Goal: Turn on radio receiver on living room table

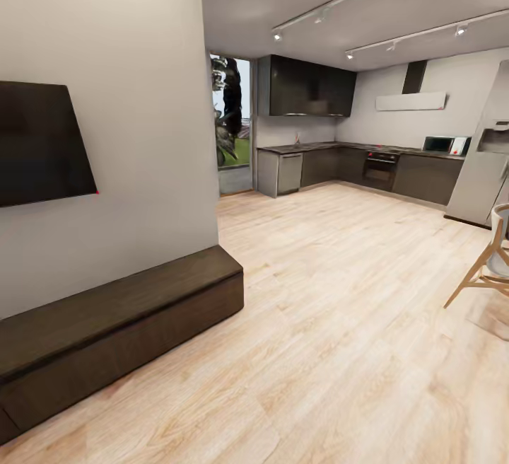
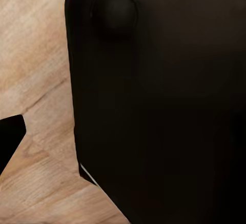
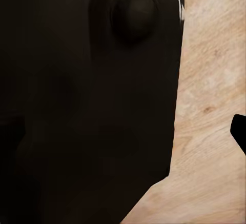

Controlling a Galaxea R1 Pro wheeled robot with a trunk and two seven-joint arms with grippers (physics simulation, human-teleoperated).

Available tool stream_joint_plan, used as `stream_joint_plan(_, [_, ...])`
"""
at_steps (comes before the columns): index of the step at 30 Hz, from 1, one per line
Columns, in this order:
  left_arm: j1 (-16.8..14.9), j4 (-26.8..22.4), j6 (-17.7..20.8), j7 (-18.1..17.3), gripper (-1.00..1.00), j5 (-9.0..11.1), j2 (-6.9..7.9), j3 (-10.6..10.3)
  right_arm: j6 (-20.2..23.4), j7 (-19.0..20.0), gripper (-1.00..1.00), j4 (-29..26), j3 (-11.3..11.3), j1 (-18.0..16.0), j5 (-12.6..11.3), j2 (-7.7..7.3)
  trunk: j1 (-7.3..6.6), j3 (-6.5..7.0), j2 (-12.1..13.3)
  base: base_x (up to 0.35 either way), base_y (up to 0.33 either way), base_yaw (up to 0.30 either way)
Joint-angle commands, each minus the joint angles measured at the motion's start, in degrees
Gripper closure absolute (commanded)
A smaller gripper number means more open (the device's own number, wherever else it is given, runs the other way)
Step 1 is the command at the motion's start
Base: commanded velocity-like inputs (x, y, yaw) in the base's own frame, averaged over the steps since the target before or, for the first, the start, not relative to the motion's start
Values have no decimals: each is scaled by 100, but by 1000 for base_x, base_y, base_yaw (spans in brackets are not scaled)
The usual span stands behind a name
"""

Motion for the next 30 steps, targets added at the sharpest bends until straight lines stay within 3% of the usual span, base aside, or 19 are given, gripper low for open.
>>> stream_joint_plan(1, [-33, -8, 0, -8, -100, 16, -13, -1, -8, -8, -100, -8, 10, -1, -9, -33, 1, 1, 1, 0, 0, 0])
stream_joint_plan(5, [-98, -8, 0, -15, -100, 25, -21, 8, -8, -8, -100, -8, 15, -1, -2, -35, 1, 1, 1, 0, 0, 0])
stream_joint_plan(13, [70, 8, 0, -41, -100, 39, -69, 18, -8, -8, -100, -247, 12, -1, 25, 207, 1, 1, 1, 0, 0, 0])
stream_joint_plan(30, [78, -213, 0, -43, -100, 36, -268, 35, -8, -13, -100, -318, 4, -1, 13, 253, 1, 1, 1, 0, 0, 0])
